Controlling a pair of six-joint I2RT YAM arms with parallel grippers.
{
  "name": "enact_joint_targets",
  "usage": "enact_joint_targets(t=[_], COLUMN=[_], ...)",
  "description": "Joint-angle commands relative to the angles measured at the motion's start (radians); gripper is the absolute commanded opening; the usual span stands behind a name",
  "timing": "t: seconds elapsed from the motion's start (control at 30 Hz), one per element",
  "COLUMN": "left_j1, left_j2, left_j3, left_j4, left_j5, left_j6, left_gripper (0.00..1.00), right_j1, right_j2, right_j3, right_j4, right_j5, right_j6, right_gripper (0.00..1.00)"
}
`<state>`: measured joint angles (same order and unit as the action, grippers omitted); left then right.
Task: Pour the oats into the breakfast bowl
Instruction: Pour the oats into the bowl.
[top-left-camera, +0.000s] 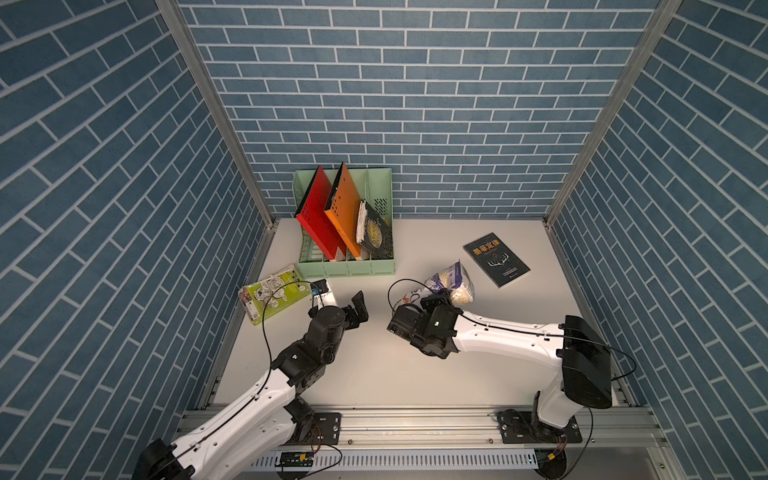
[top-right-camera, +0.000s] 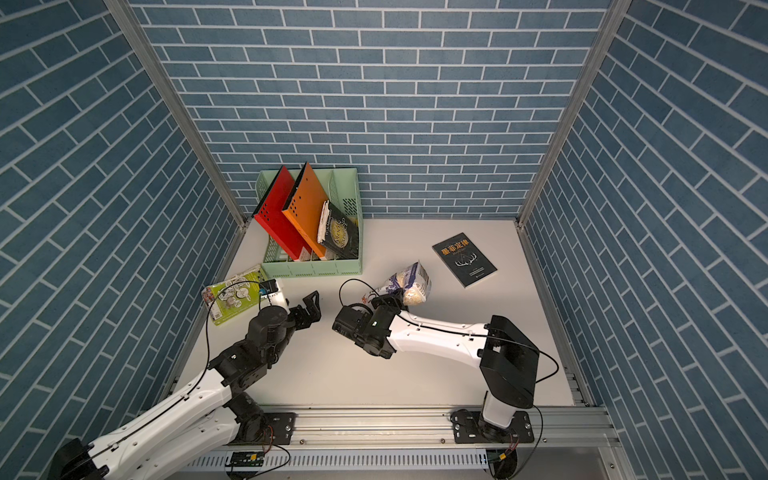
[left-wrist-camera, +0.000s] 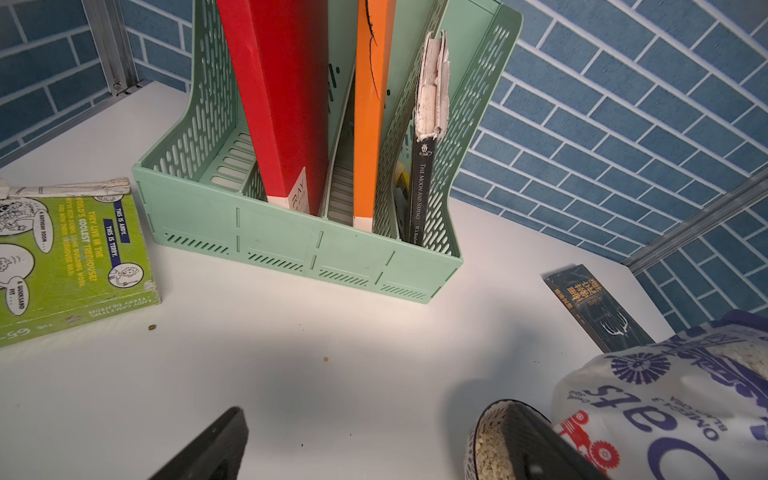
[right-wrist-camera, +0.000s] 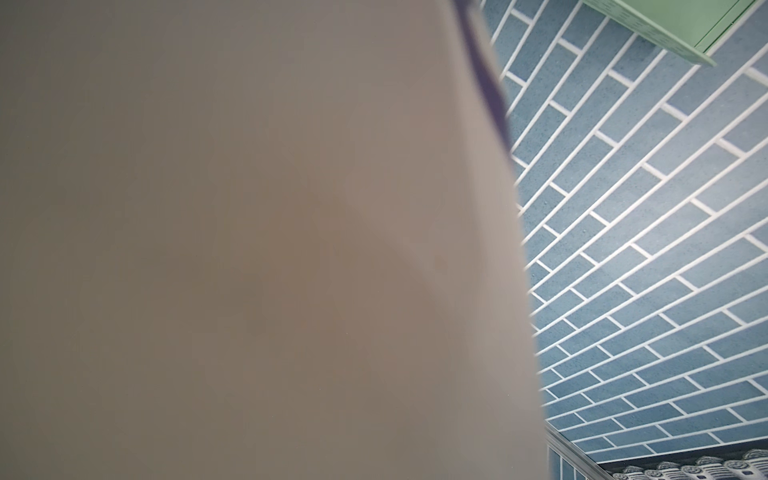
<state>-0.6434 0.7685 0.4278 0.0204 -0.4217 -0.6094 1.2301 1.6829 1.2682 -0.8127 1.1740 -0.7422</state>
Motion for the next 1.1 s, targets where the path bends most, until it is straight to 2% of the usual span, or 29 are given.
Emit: enact_joint_targets(t=[0.0,0.4,1.07], left_j1=[0.008,0.007,0.008], left_j2=[-0.005,0.003,0.023], left_j3=[0.023,0.029,0.043], left_j4=[-0.005,-0.002,0.001], left_j5=[-0.005,-0.003,-0.003], left_j6=[0.015,0.016,0.025], left_gripper=[0.99,0.99,1.00], right_j1=[0.005,-0.009,-0.025], right_j2=[-0.057,-0.069,-0.074], right_j3=[0.007,-0.023,-0.070], right_j4=[0.035,0.064,0.174], right_j5=[0.099,0.102,0.132], right_j6=[-0.030,-0.039,-0.141], right_gripper=[0.00,0.00,0.00])
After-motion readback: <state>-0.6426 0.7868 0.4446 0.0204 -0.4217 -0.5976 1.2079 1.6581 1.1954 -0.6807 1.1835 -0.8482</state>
